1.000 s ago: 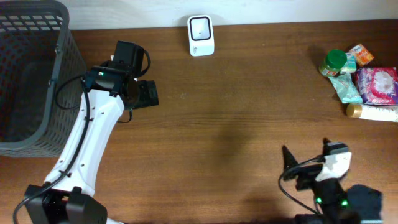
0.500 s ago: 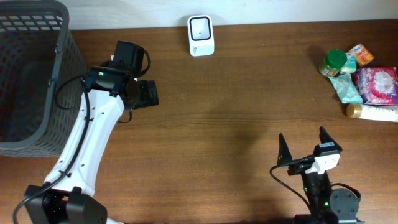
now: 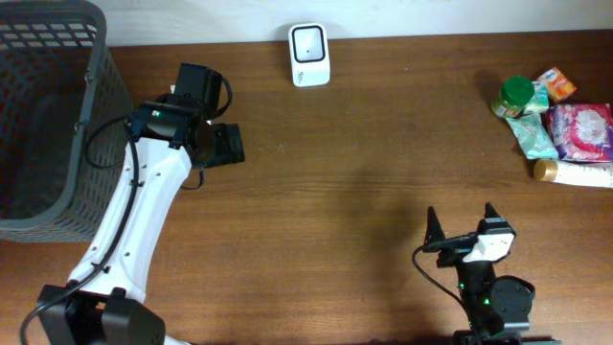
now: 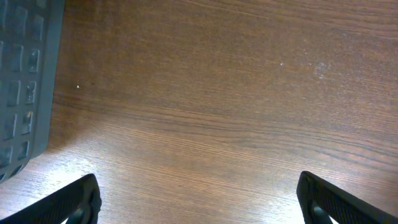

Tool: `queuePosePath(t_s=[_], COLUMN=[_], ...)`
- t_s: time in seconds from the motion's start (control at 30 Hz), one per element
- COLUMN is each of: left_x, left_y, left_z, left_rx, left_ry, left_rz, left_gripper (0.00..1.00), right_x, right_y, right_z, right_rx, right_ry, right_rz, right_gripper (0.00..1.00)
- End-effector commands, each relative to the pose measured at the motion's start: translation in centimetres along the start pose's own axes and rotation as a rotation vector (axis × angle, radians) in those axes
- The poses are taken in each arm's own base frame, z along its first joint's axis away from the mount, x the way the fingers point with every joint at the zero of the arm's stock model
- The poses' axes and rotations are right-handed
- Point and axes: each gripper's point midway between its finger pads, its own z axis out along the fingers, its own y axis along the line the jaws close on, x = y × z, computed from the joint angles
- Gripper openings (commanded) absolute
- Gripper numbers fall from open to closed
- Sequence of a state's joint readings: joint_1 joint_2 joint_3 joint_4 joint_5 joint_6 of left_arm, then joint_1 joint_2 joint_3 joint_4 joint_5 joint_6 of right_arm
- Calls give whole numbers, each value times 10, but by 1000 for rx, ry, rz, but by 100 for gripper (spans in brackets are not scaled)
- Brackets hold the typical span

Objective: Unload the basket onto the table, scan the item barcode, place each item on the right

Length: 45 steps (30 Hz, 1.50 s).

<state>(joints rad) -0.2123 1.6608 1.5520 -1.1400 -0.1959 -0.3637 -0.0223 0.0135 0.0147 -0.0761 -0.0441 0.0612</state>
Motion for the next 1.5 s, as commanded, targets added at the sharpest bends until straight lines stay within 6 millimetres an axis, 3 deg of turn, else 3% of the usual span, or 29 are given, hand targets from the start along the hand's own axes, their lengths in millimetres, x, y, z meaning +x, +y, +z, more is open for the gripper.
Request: queuePosePath(t_s=[0.0,0.27,1.47], left_x=[-1,-1,-1], left_y=[1,1,1], left_z=[-2,-2,-2], left_rx=[-6,-6,-6], left_ry=[-11,-11,-11], left_rz=[-9,-9,-9], left_gripper=[99,99,99], right_x=[3,3,3], right_y=[-8,-3,-3], right_z=[0,0,0], right_rx=[48,21,22], right_ry=[1,5,3], right_rz=[72,-137,-81], right_gripper=[99,99,99])
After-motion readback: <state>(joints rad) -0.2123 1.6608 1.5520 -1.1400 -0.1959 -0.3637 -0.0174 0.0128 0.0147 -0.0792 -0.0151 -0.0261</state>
